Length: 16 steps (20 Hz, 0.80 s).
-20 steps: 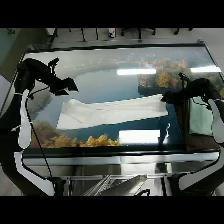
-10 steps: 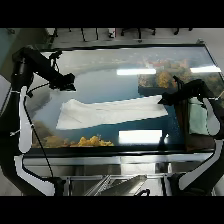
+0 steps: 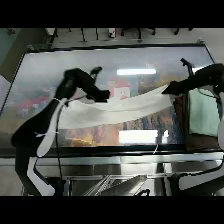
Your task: Fold the shirts.
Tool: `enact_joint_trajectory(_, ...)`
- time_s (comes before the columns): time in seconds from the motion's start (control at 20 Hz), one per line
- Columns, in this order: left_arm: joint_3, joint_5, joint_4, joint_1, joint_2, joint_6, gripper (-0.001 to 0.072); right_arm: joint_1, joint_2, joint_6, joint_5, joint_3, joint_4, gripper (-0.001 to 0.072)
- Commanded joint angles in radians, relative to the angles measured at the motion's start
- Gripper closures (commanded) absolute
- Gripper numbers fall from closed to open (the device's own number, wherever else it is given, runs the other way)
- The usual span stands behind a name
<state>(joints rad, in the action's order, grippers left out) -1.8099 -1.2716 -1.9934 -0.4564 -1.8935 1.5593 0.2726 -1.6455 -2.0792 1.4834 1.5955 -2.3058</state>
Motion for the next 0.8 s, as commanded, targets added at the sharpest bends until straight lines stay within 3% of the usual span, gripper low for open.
enact_joint_trajectory(0.0, -0.01, 0.139, 0.001, -0.164, -0.129, -0.003, 0.0694, 0.0, 0.164, 0.016, 0.146, 0.064, -0.011, 0.0699)
enact_joint_trajectory(0.35, -0.266, 0.092, -0.003, -0.274, -0.311, -0.074, 0.0694, 0.0, 0.283, 0.052, 0.203, 0.097, -0.01, 0.0699)
enact_joint_trajectory(0.55, -0.217, 0.048, -0.086, -0.199, -0.172, -0.068, 0.0694, 0.0, 0.275, 0.079, 0.212, 0.097, -0.01, 0.0699)
enact_joint_trajectory(0.75, -0.244, -0.172, -0.096, 0.013, 0.114, -0.027, 0.0694, -0.003, 0.275, 0.109, 0.209, 0.097, -0.027, 0.0698)
